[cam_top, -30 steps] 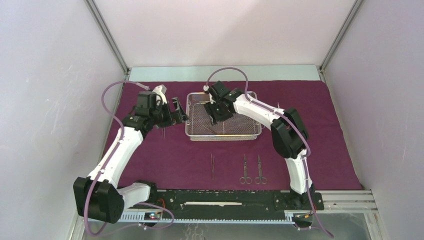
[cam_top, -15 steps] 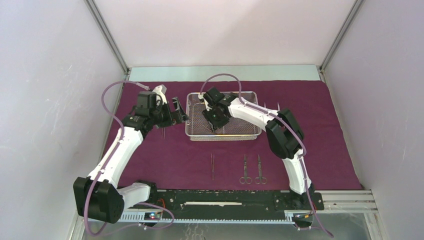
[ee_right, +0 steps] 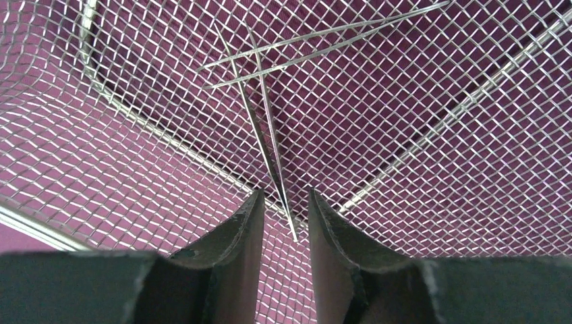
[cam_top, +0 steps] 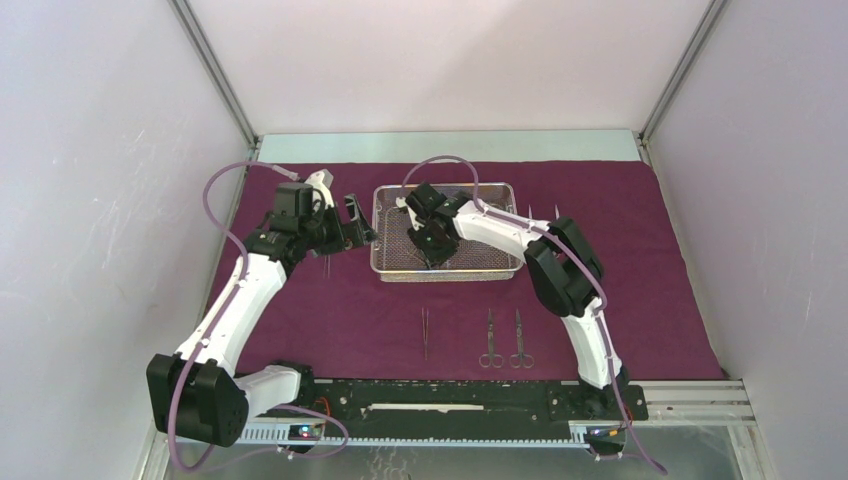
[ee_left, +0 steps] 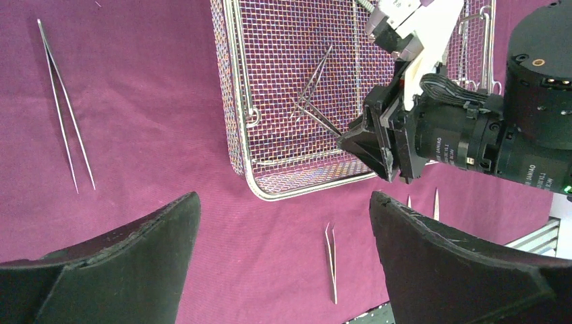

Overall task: Open and lay out the surgical kit
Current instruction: Pick up the medical item from the container.

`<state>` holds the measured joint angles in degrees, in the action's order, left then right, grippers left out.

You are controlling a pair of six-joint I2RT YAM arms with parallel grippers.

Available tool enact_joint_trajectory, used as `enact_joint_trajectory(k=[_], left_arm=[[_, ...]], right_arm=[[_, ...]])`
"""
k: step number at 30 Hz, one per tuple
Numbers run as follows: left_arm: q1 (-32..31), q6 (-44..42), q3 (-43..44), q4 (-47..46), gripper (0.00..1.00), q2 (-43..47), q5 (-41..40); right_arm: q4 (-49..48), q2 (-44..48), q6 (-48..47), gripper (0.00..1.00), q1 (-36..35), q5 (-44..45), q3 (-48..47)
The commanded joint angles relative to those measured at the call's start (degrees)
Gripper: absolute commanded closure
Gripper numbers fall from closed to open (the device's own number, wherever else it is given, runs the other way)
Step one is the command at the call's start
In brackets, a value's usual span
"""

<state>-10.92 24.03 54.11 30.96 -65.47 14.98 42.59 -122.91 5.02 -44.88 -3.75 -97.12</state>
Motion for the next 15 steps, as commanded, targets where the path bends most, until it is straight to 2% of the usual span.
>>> enact_joint_trajectory(k=[1,15], left_arm=[[-0.2,-0.3,-1.6,-1.3,0.00,0.3,-0.5],[-0.3,-0.2,-1.7,-1.2,0.00,0.3,-0.5]], right_arm=[[0.1,-1.2,-1.2,0.63,-1.0,-0.8,0.5],[-0.5,-1.5,-0.8,0.77,-1.0,1.9,1.3]])
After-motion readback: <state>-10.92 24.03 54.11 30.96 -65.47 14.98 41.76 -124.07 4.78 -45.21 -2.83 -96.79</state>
